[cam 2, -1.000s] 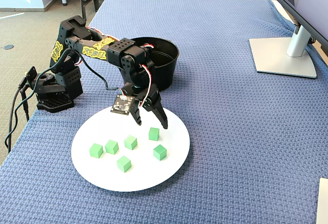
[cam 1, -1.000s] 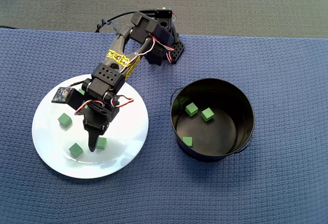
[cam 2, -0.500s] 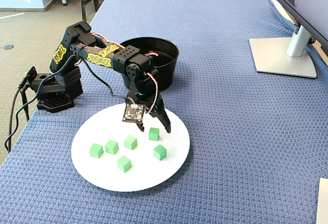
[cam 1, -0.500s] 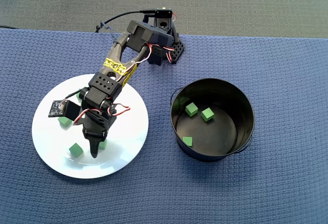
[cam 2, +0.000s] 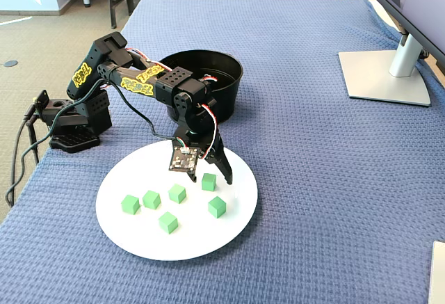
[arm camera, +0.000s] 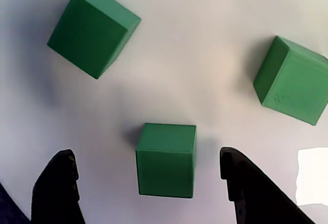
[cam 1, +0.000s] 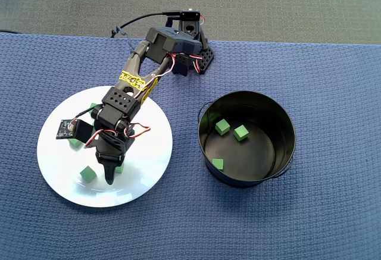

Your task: Pick up the green cubes from the white plate and place them in the black recipient

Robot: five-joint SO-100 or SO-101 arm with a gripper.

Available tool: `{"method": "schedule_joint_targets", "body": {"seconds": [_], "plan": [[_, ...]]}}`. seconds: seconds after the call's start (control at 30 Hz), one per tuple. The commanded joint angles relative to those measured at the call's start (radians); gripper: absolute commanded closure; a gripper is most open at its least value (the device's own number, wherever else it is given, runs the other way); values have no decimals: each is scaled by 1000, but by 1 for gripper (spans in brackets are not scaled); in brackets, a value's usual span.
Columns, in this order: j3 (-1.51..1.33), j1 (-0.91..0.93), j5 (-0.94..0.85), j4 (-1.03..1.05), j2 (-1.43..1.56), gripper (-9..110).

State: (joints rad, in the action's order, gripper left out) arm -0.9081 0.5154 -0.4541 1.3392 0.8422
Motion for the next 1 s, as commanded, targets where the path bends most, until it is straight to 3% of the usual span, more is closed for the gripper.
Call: {"method": "schedule_joint_targets", "body": {"seconds": [0.0,0.07,0.7,0.8,0.97], "plan": [[20,11,-9,-29,31,76],[21,21,38,-55,29,102],[-164,26,126,-60,316,101],[-161,21,127,-60,301,80],[-143,-15,-26,-11,250,68]]}}
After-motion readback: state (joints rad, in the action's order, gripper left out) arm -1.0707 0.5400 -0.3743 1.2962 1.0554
